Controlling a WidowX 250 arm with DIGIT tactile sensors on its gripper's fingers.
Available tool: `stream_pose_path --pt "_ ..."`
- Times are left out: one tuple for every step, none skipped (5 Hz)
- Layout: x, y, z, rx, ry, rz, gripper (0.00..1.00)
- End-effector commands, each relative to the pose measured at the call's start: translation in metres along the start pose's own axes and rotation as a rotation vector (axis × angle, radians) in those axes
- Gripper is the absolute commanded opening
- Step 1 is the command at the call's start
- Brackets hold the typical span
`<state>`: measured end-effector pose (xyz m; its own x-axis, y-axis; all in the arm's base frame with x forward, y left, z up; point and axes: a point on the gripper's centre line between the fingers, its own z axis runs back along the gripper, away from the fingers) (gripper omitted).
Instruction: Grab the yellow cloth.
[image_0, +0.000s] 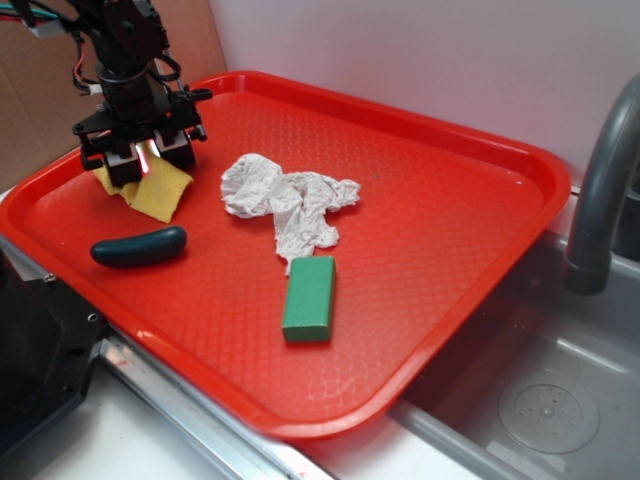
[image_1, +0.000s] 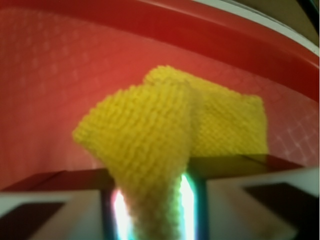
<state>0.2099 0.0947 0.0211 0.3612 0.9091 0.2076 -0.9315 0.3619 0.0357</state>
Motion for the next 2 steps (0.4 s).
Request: stream_pose_path --pt "-0.031 -0.021 0.101 -0.129 0.058 -0.445 0.0" --pt "-0.05 -0.015 0.15 -0.242 0.178 -0.68 0.0"
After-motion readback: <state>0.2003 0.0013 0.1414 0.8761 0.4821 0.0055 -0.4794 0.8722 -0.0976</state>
